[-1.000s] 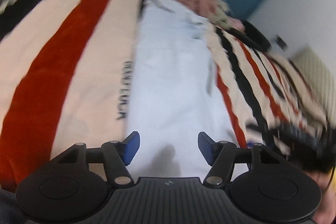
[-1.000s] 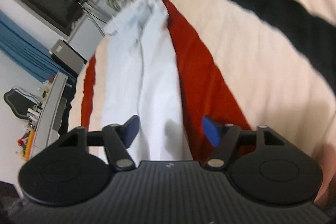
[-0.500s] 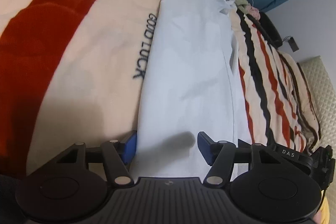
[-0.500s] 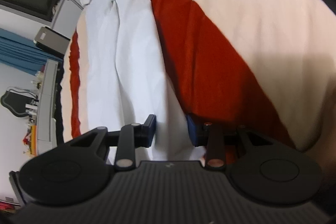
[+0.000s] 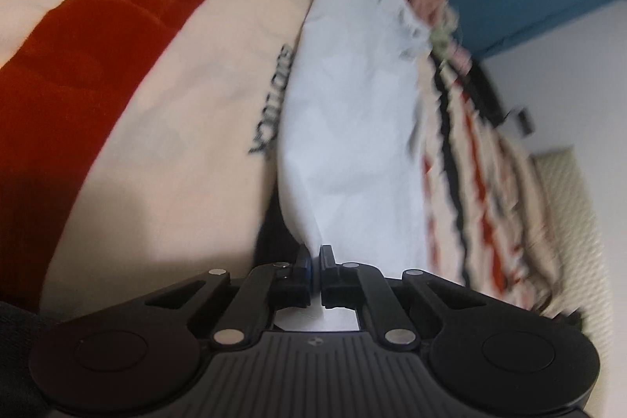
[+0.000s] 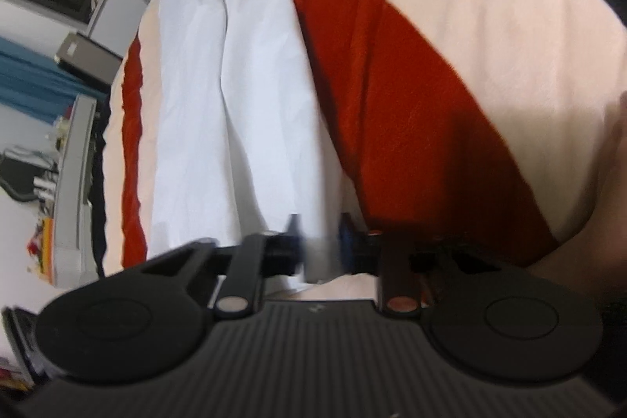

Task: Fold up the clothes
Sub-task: 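Grasp the shirt strip end with the right gripper while the left gripper holds its edge, then fold the strip end over toward the shirt middle with both grippers and open them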

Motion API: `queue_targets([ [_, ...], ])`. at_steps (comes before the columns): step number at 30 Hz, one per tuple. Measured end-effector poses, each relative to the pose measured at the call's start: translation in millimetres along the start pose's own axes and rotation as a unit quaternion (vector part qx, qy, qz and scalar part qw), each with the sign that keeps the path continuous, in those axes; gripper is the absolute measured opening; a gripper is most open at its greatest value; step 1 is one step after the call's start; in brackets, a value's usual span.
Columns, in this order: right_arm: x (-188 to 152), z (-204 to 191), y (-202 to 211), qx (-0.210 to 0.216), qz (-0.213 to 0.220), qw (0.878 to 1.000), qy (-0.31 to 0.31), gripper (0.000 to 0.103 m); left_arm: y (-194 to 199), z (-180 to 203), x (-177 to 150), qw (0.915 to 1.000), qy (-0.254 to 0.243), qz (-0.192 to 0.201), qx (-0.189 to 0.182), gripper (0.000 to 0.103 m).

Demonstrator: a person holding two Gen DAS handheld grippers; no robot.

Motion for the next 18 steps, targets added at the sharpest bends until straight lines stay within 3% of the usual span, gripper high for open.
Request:
queue_targets([
  [7, 11, -23, 30, 0.034, 0.037, 0.998, 0.028, 0.01, 43, 8, 11, 0.9967, 0.042, 0.03, -0.064, 0.002],
  [18, 25, -66, 114, 0.09, 0.105, 0.988, 0.067, 0.009, 130, 33, 13, 0.9887, 0.049, 0.066, -0.125, 0.002],
])
Point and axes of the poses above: each gripper's, at about its wrist camera, not at the fingertips, and y roughly against the way its jaws point, z to its right, x to its top, the point moved 7 cm from there along -y, roughly the way its jaws point, and after that the axes turned 10 degrees about x, right-handed, at the moved point
